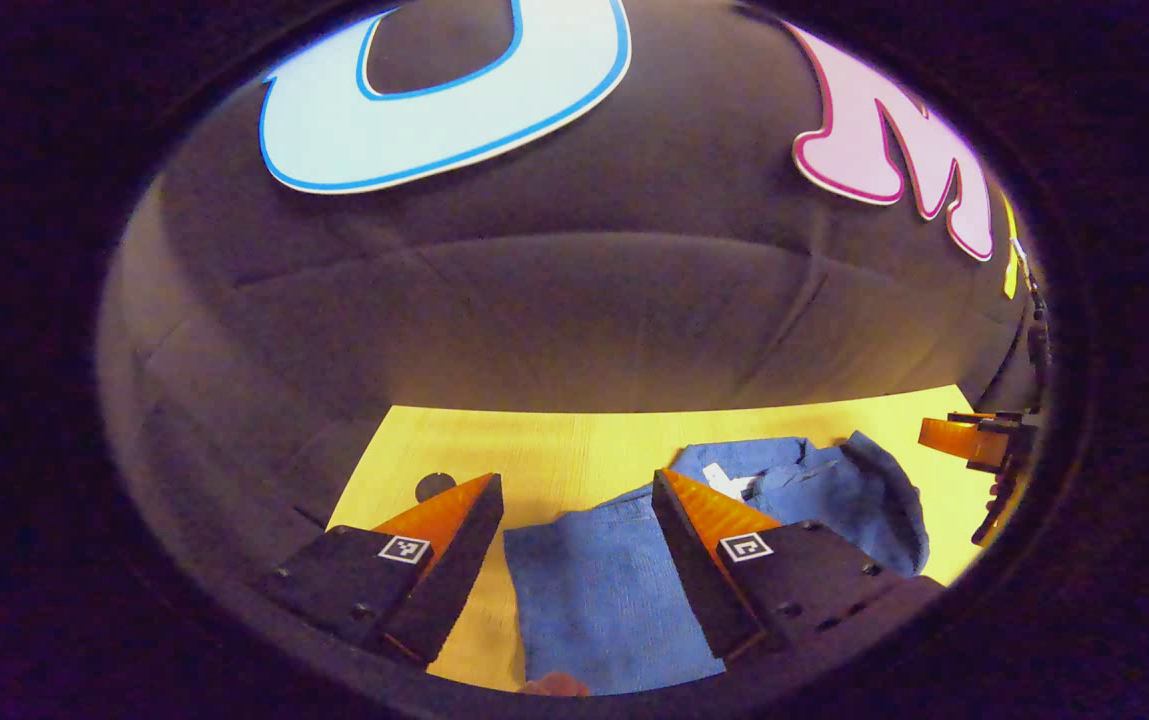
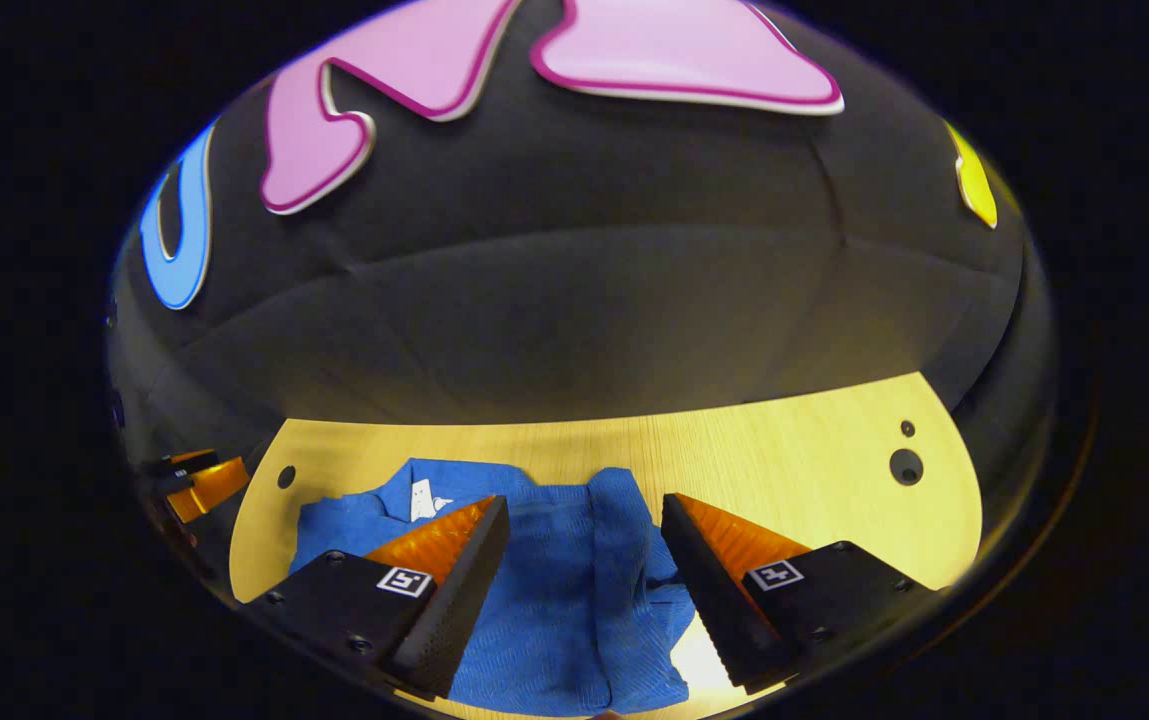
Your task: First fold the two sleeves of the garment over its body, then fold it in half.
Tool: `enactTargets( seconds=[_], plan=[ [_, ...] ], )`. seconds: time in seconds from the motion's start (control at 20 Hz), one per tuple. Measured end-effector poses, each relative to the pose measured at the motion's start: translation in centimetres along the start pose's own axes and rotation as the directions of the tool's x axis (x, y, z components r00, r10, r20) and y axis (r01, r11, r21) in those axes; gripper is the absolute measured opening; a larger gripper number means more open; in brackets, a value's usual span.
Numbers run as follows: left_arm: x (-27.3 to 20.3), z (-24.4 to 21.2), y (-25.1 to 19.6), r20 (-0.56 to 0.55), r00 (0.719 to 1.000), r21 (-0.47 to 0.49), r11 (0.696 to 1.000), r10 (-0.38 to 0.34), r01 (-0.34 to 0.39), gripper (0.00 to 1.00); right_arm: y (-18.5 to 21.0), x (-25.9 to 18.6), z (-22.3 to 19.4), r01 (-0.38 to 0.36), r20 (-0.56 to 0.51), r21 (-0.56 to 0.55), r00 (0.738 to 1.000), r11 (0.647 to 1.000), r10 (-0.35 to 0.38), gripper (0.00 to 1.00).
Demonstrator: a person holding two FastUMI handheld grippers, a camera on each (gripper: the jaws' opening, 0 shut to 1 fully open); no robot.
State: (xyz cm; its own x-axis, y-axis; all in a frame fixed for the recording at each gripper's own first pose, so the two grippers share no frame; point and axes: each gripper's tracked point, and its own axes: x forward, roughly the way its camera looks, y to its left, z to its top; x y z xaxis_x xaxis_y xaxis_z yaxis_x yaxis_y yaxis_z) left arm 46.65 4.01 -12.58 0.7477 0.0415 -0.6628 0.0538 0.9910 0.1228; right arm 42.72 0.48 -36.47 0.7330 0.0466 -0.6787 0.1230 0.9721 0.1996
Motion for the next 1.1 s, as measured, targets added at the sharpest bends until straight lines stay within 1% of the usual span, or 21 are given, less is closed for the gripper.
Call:
enactTargets(
  seconds=[0.1, 0.15, 0.3, 0.4, 0.5, 0.55, 0.65, 0.7, 0.85, 0.95, 1.1],
  plan=[
    [-2.7, 0.2, -1.0, 0.045, 0.998, -0.005, 0.999, -0.039, 0.039, 0.87, 0.7, -2.5, 1.1, 0.015, 0.055, -0.073, 0.998, 0.997, -0.011, 0.98],
    [-4.5, 0.1, -1.4, 0.075, 0.996, -0.005, 0.998, -0.054, 0.055, 0.88, 1.3, -4.7, 1.8, 0.015, 0.088, -0.104, 0.996, 0.994, -0.006, 0.98],
    [-9.2, -0.3, -1.6, 0.144, 0.987, 0.009, 0.997, -0.072, 0.071, 0.88, 3.3, -9.8, 3.0, 0.014, 0.176, -0.147, 0.984, 0.989, 0.012, 0.99],
    [-13.1, -1.7, -2.4, 0.165, 0.980, 0.003, 0.994, -0.109, 0.110, 0.87, 5.5, -14.3, 1.8, -0.024, 0.198, -0.142, 0.979, 0.990, 0.053, 0.98],
    [-16.2, -2.6, -3.0, 0.191, 0.972, -0.010, 0.990, -0.140, 0.144, 0.88, 6.9, -18.3, 0.7, -0.018, 0.225, -0.166, 0.973, 0.986, 0.056, 0.98],
    [-17.7, -3.1, -2.7, 0.210, 0.967, -0.010, 0.989, -0.143, 0.148, 0.87, 7.4, -19.9, 0.1, -0.015, 0.242, -0.186, 0.968, 0.982, 0.060, 0.98],
    [-21.1, -4.0, -2.7, 0.246, 0.954, 0.001, 0.985, -0.170, 0.175, 0.87, 8.4, -23.8, -1.5, -0.012, 0.270, -0.207, 0.960, 0.978, 0.069, 0.98],
    [-23.2, -4.5, -2.8, 0.278, 0.943, 0.007, 0.983, -0.180, 0.186, 0.87, 9.0, -25.4, -2.1, -0.017, 0.283, -0.205, 0.956, 0.979, 0.076, 0.98],
    [-27.5, -6.3, -3.3, 0.335, 0.921, 0.034, 0.980, -0.197, 0.198, 0.88, 9.8, -30.2, -3.1, -0.011, 0.336, -0.209, 0.938, 0.978, 0.082, 0.97],
    [-30.2, -7.6, -3.6, 0.366, 0.909, 0.060, 0.980, -0.200, 0.191, 0.87, 10.3, -33.3, -3.4, 0.000, 0.370, -0.217, 0.925, 0.976, 0.083, 0.96],
    [-34.0, -9.5, -4.2, 0.423, 0.882, 0.079, 0.978, -0.207, 0.192, 0.86, 9.9, -37.4, -4.1, 0.043, 0.414, -0.217, 0.909, 0.975, 0.052, 0.98]
  ],
)
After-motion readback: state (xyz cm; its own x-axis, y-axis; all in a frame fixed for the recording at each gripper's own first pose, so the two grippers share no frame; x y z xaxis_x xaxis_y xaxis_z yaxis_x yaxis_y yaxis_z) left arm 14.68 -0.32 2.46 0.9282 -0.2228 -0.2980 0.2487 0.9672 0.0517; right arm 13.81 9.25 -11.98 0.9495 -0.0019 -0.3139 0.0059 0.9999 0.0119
